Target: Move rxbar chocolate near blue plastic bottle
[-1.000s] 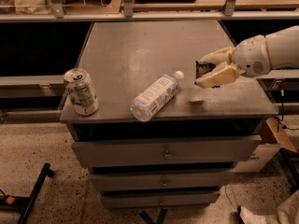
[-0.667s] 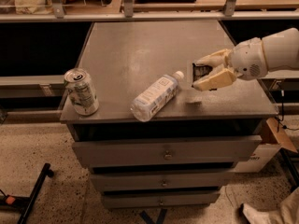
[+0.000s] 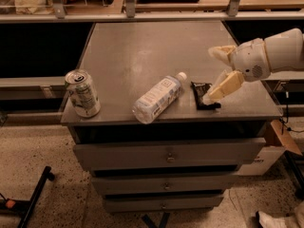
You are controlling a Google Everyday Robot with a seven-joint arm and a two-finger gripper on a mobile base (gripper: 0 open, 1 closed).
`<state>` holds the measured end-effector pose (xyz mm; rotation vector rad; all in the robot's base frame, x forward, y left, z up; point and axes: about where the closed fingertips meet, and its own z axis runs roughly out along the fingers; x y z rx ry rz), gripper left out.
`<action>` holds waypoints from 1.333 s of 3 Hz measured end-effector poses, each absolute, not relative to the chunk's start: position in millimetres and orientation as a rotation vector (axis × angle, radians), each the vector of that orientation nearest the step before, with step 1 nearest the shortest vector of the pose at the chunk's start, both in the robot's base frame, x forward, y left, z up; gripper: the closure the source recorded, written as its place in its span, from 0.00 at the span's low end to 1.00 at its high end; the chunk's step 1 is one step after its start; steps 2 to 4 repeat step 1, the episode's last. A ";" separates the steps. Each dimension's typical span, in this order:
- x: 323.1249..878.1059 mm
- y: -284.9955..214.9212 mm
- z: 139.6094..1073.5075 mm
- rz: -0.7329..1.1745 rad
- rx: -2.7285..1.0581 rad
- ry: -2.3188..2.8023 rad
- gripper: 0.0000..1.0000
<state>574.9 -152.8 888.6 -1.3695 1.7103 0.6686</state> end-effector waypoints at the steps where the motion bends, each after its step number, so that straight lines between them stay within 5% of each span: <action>1: 574.9 -152.7 888.6 0.669 -1.370 1.710 0.00; 4: 574.9 -152.7 888.6 0.669 -1.370 1.710 0.00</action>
Offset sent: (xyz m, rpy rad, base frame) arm 0.0000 0.0000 0.0000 0.0000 0.0000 0.0000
